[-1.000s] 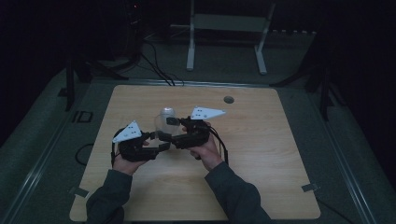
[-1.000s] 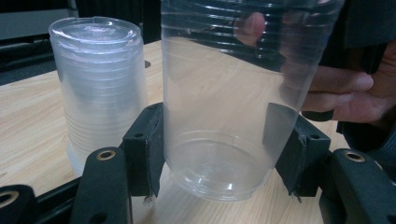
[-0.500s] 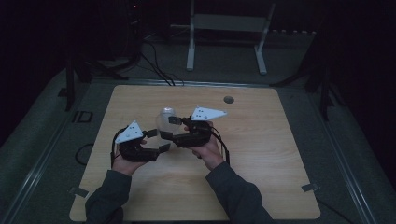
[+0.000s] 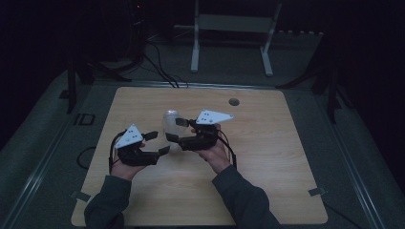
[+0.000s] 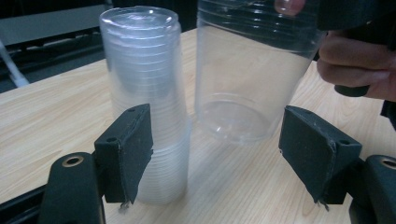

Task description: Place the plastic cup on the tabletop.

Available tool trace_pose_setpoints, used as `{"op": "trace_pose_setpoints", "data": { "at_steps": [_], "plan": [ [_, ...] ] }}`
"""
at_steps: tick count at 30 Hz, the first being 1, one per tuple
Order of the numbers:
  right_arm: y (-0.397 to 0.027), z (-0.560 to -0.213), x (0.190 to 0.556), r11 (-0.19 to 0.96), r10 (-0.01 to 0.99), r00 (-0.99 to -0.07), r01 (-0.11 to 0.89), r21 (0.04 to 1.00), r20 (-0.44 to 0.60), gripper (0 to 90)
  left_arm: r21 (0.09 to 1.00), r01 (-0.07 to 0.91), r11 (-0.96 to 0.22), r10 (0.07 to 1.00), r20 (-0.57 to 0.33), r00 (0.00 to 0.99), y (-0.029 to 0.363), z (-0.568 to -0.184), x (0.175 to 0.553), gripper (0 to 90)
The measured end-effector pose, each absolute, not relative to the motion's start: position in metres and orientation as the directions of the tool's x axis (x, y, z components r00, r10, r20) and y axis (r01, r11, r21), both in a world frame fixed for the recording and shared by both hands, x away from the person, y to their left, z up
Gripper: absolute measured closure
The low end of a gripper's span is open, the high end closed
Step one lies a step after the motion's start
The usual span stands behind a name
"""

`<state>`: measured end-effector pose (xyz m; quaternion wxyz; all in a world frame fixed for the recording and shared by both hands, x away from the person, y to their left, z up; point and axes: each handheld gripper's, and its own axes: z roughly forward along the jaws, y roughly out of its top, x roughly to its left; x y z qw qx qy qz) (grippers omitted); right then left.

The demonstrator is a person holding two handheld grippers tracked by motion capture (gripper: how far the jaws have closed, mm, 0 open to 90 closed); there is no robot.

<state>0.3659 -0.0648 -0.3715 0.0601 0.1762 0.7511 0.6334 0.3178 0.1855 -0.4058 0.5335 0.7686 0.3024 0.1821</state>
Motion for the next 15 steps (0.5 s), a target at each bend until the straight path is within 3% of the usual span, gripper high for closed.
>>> {"op": "trace_pose_setpoints", "data": {
  "at_steps": [15],
  "plan": [
    [-0.0668, -0.3734, 0.3653, 0.146, 0.357, -0.927, 0.179, 0.973, 0.117, 30.9, 0.937, 0.259, -0.234, 0.681, -0.032, 0.732, 0.1919, -0.4045, 0.3139, 27.5]
  ]
}}
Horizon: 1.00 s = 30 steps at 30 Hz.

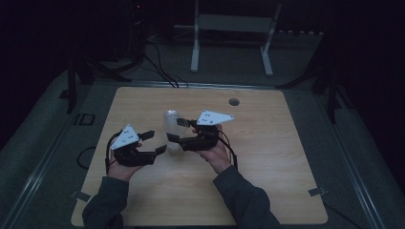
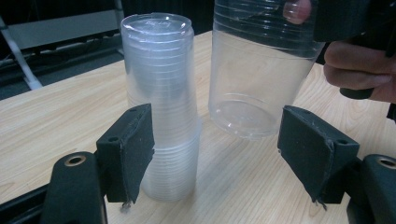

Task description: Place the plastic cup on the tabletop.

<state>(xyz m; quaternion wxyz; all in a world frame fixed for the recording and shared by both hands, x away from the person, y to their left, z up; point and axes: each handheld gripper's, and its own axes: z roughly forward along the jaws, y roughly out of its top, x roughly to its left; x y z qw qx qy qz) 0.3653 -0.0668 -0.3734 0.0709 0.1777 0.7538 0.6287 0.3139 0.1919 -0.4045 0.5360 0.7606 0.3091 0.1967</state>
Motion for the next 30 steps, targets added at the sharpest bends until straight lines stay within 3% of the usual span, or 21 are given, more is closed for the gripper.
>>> {"op": "trace_pose_setpoints", "data": {
  "at_steps": [30],
  "plan": [
    [-0.081, -0.382, 0.365, 0.154, 0.388, -0.914, 0.19, 0.97, 0.117, 31.2, 0.942, 0.261, -0.213, 0.694, -0.042, 0.719, 0.196, -0.408, 0.313, 27.8]
  ]
}}
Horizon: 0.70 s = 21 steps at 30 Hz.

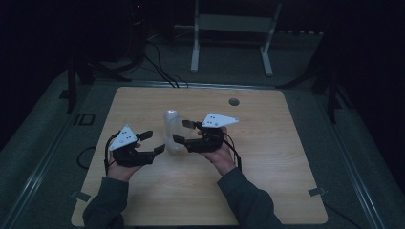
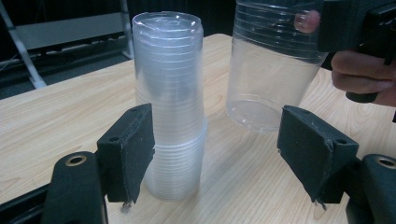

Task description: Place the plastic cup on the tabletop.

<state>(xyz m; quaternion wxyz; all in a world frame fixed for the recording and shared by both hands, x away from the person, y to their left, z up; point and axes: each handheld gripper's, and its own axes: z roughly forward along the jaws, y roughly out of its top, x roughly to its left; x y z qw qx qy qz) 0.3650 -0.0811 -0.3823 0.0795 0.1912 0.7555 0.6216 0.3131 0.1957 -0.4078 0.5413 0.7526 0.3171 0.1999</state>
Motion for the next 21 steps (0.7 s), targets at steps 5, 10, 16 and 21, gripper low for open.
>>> {"op": "trace_pose_setpoints", "data": {
  "at_steps": [5, 10, 16, 21],
  "plan": [
    [-0.082, -0.385, 0.365, 0.157, 0.388, -0.914, 0.188, 0.969, 0.115, 31.2, 0.943, 0.257, -0.211, 0.694, -0.041, 0.719, 0.196, -0.407, 0.312, 27.9],
    [-0.081, -0.39, 0.365, 0.164, 0.391, -0.913, 0.194, 0.967, 0.117, 31.4, 0.945, 0.256, -0.205, 0.695, -0.044, 0.717, 0.198, -0.406, 0.311, 27.9],
    [-0.082, -0.395, 0.365, 0.171, 0.392, -0.913, 0.196, 0.966, 0.115, 31.4, 0.946, 0.255, -0.2, 0.694, -0.047, 0.719, 0.198, -0.406, 0.31, 27.9],
    [-0.083, -0.399, 0.364, 0.179, 0.391, -0.913, 0.198, 0.964, 0.115, 31.5, 0.948, 0.253, -0.194, 0.691, -0.051, 0.721, 0.198, -0.405, 0.309, 27.8]
  ]
}}
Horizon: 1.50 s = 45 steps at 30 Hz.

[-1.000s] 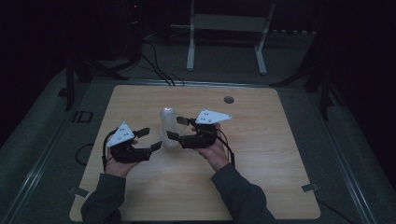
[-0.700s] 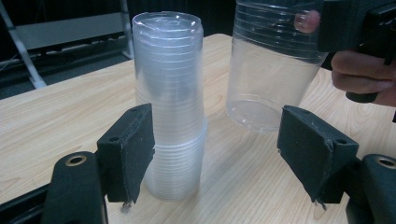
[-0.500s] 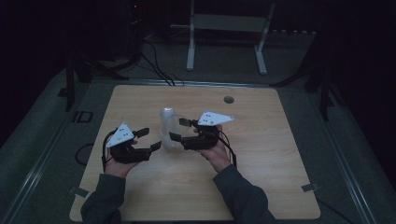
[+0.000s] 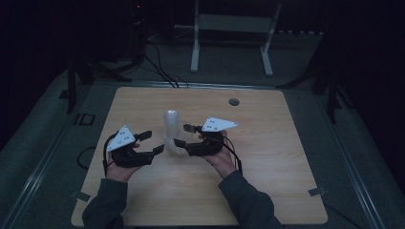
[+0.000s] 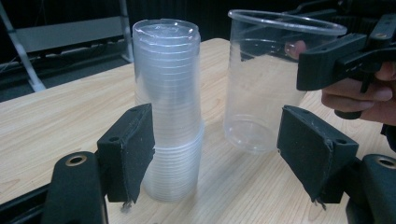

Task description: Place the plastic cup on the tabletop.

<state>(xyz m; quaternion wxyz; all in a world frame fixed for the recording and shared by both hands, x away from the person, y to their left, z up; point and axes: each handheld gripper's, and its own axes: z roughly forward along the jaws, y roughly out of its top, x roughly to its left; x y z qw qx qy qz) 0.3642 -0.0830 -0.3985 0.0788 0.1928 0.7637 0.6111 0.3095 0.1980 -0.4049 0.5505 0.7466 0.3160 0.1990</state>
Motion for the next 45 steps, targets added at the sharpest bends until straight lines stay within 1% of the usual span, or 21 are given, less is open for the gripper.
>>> {"op": "trace_pose_setpoints", "data": {
  "at_steps": [10, 12, 45],
  "plan": [
    [-0.084, -0.403, 0.364, 0.18, 0.388, -0.915, 0.193, 0.965, 0.111, 31.6, 0.949, 0.255, -0.187, 0.695, -0.056, 0.716, 0.201, -0.405, 0.309, 27.9],
    [-0.084, -0.405, 0.363, 0.18, 0.387, -0.915, 0.195, 0.964, 0.112, 31.6, 0.949, 0.255, -0.187, 0.695, -0.056, 0.717, 0.201, -0.405, 0.309, 29.3],
    [-0.089, -0.425, 0.365, 0.201, 0.393, -0.912, 0.208, 0.957, 0.116, 32.1, 0.953, 0.25, -0.173, 0.705, -0.057, 0.707, 0.204, -0.405, 0.308, 29.3]
  ]
}}
